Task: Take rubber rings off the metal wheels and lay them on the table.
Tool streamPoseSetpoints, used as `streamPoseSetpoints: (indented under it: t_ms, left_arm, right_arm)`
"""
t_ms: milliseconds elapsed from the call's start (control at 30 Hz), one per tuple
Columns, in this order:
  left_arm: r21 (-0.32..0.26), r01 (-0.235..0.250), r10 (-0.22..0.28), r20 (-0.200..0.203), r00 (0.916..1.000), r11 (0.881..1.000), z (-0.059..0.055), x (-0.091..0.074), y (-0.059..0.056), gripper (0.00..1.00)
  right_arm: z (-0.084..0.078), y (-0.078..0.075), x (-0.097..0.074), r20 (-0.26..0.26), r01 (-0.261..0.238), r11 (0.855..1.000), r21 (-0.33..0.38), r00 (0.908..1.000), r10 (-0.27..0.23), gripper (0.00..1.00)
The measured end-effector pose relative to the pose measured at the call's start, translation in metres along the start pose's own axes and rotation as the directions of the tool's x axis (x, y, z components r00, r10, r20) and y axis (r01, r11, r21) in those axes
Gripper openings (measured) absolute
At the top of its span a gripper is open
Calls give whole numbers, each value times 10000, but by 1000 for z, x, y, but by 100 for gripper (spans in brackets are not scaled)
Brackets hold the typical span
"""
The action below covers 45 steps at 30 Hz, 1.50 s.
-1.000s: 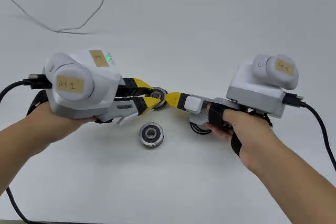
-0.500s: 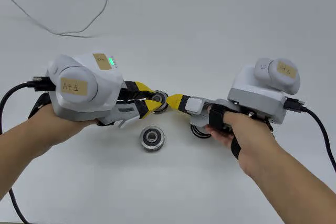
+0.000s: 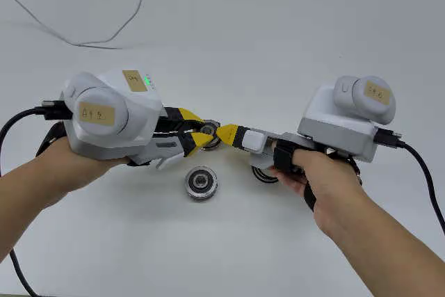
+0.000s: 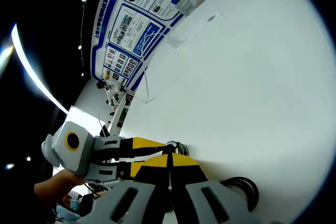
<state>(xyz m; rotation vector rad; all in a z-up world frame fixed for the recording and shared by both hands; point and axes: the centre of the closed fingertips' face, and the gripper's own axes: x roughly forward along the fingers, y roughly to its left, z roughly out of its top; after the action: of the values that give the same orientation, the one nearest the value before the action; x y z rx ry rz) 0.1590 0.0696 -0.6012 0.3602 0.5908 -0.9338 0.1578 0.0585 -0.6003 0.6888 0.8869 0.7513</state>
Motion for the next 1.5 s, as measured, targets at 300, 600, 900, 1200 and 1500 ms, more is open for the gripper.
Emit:
streamPoseSetpoints:
  t_ms: [300, 600, 900, 1200, 1500]
  left_arm:
    - [21, -29, 29, -18, 10000, 10000, 0, 0, -1, 12]
    - [14, -27, 27, -15, 10000, 10000, 0, 0, -1, 12]
    - [38, -32, 32, 28, 10000, 10000, 0, 0, -1, 12]
    - [90, -78, 78, 10, 10000, 9999, 1, 0, -2, 12]
    - [231, -242, 249, -269, 9993, 9994, 1, 0, -1, 13]
  right_arm:
    - [0, 5, 1, -95, -132, 9987, -490, 9999, 127, 0]
    - [-2, 11, 3, -241, -305, 9963, -804, 9993, 287, 0]
    - [-2, 15, 1, -350, -596, 9933, -993, 9978, 563, 0]
    - [-1, 17, -4, -259, -760, 9923, -976, 9969, 738, 0]
    - [0, 6, 0, -159, 0, 9991, -416, 9999, -6, 1]
